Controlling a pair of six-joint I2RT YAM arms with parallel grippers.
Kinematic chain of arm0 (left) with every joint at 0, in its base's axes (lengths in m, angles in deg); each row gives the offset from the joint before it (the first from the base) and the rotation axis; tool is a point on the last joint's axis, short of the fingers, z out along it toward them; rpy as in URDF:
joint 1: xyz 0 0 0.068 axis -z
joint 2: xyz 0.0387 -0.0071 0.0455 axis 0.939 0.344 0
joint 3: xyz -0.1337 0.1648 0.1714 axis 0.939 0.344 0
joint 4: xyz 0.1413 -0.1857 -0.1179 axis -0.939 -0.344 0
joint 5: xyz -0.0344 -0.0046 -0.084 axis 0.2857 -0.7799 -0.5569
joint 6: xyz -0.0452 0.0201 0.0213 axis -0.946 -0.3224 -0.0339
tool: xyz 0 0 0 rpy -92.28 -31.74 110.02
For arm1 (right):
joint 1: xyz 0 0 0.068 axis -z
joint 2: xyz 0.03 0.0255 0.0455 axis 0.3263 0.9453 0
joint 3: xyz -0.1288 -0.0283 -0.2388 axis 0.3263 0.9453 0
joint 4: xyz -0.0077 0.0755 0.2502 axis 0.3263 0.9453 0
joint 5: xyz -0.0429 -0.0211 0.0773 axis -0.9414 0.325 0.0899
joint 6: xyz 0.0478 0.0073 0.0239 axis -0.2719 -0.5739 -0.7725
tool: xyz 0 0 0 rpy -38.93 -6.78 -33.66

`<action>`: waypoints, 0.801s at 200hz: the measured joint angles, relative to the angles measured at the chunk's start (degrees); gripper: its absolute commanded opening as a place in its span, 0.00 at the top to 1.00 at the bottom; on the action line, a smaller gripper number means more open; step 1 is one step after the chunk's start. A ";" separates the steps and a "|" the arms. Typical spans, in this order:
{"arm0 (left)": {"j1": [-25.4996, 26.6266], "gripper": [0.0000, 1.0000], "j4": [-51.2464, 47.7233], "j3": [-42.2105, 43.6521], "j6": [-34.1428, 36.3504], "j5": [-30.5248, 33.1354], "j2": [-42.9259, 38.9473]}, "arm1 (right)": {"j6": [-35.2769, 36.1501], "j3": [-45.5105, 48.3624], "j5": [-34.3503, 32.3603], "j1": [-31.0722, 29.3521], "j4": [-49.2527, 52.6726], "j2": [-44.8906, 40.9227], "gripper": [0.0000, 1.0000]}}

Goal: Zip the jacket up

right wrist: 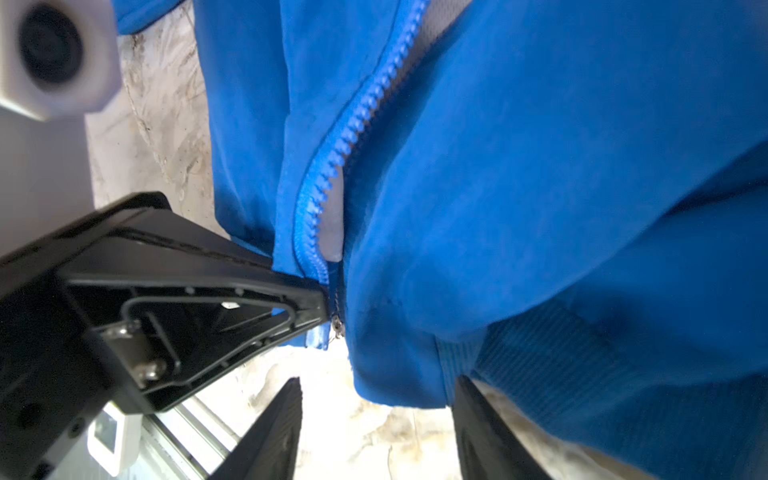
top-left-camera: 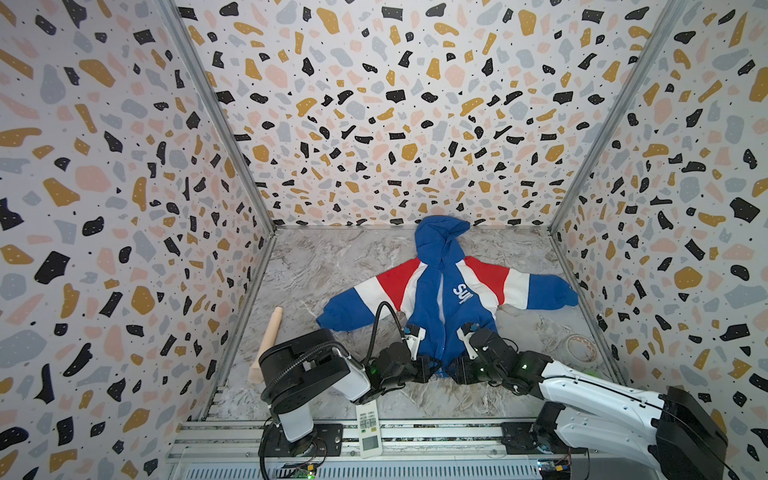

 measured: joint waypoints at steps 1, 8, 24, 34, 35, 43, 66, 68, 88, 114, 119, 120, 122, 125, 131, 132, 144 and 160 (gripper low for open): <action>0.00 1.00 0.02 0.00 0.02 0.04 -0.04 | 0.00 -0.09 0.00 0.02 0.07 0.02 0.38; 0.00 1.00 -0.11 0.00 0.07 0.44 -0.52 | 0.02 -0.87 0.02 0.09 0.63 0.15 0.38; 0.00 1.00 -1.95 0.00 0.59 1.79 -2.56 | 0.04 -2.47 0.26 0.24 1.38 0.83 0.37; 0.00 1.00 -3.96 -0.09 1.22 2.95 -4.24 | 0.04 -3.32 0.44 0.24 1.77 1.42 0.38; 0.00 1.00 -4.13 -0.09 1.31 3.04 -4.37 | 0.04 -3.37 0.44 0.24 1.79 1.49 0.38; 0.00 1.00 -6.19 -0.42 2.05 3.91 -5.51 | 0.04 -3.80 0.50 0.24 2.05 1.92 0.38; 0.00 1.00 -11.41 -2.91 4.00 5.84 -6.69 | 0.07 -4.04 0.63 0.24 2.14 2.95 0.38; 0.00 1.00 -11.76 -3.15 4.22 6.05 -6.69 | 0.07 -4.07 0.63 0.24 2.14 3.08 0.38; 0.00 1.00 -15.28 -5.22 5.73 7.76 -6.71 | 0.13 -4.76 0.61 0.28 2.69 4.61 0.38; 0.00 1.00 -18.84 -6.27 6.71 9.31 -6.47 | 0.28 -6.08 0.59 0.28 3.30 6.47 0.38; 0.00 1.00 -19.26 -6.40 6.73 9.35 -6.32 | 0.33 -6.27 0.55 0.28 3.43 6.73 0.38; 0.00 1.00 -19.39 -6.45 6.75 9.35 -6.25 | 0.33 -6.29 0.55 0.28 3.43 6.75 0.38; 0.00 1.00 -19.50 -6.47 6.73 9.38 -6.14 | 0.33 -6.36 0.55 0.28 3.48 6.84 0.38; 0.00 1.00 -19.65 -6.51 6.75 9.38 -6.05 | 0.37 -6.40 0.48 0.28 3.50 6.97 0.38; 0.00 1.00 -19.98 -6.54 6.73 9.44 -5.81 | 0.42 -6.47 0.39 0.28 3.56 7.17 0.38; 0.00 1.00 -20.02 -6.56 6.73 9.44 -5.79 | 0.44 -6.49 0.39 0.28 3.56 7.19 0.38; 0.00 1.00 -20.65 -6.56 6.73 9.68 -5.38 | 0.48 -6.49 0.20 0.28 3.76 7.54 0.38; 0.00 1.00 -21.70 -6.56 6.75 10.45 -5.20 | 0.50 -6.56 -0.13 0.28 4.22 8.04 0.38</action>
